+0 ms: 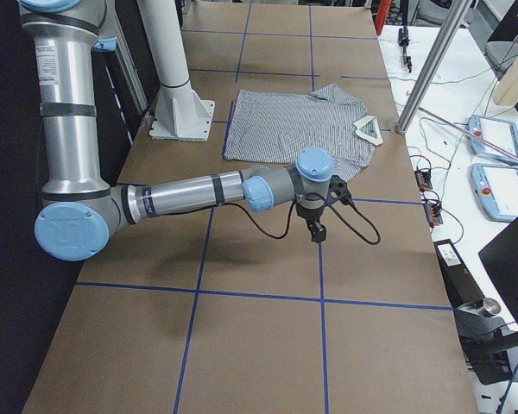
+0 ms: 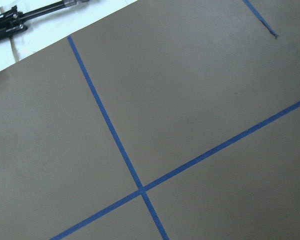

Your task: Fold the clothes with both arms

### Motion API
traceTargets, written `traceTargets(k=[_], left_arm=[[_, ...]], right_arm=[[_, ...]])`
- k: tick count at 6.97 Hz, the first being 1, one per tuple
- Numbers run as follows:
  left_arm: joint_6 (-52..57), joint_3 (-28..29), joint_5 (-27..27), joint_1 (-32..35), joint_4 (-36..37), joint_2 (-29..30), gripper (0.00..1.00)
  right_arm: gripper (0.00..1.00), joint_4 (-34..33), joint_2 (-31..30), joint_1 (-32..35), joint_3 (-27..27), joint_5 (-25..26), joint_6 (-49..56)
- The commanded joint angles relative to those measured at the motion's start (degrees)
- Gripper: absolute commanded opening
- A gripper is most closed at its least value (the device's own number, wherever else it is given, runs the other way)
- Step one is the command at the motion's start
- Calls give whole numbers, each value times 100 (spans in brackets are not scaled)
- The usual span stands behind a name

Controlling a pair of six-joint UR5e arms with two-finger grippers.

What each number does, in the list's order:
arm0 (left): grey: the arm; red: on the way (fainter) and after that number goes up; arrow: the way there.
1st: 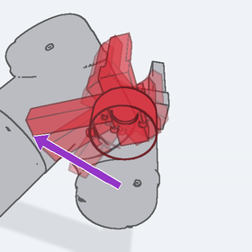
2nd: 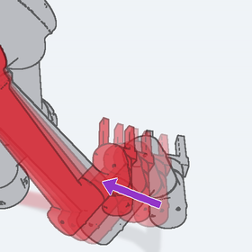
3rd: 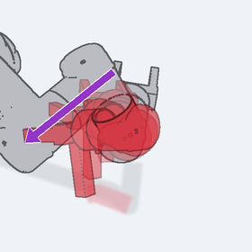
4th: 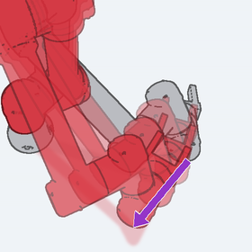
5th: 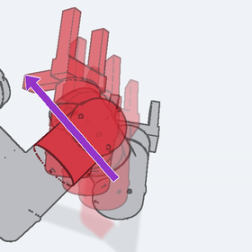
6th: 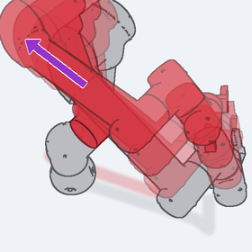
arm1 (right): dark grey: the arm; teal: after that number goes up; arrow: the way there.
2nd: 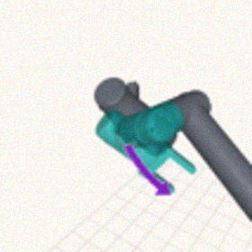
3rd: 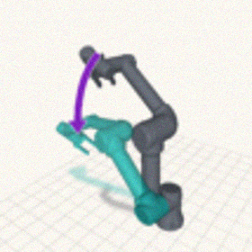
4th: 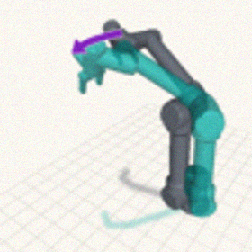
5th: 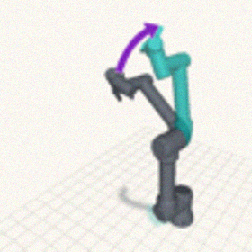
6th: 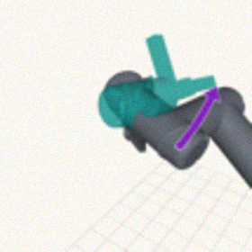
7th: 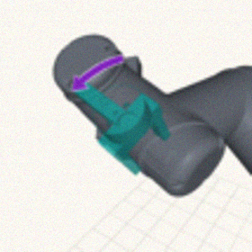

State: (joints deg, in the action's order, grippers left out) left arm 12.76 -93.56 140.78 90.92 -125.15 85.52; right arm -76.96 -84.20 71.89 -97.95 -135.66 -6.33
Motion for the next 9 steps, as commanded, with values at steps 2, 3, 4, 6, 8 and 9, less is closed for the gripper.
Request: traceTargets(k=[2,3,4,6,8,9], left_arm=[[-2574,963,432,-326,-1669,551,100],[-2985,1015,398,-764,-1879,737,100],[-3903,1050,371,-1238,-1864,1200,100],[-4787,1374,75,-2110,-1899,1939,100],[-5317,1288,-200,-2350,-1925,2030,100],[-5319,1279,-200,-2351,-1934,2022,100]], right_arm=[[100,1598,1471,-1156,1352,536,-3284],[95,1779,1912,-1438,1723,923,-4296],[91,1790,2020,-1632,1866,1319,-4506],[85,1781,2336,-1695,2393,1437,-5058],[81,1790,2531,-1827,2640,1707,-5361],[81,1790,2688,-1845,2902,1848,-5361]])
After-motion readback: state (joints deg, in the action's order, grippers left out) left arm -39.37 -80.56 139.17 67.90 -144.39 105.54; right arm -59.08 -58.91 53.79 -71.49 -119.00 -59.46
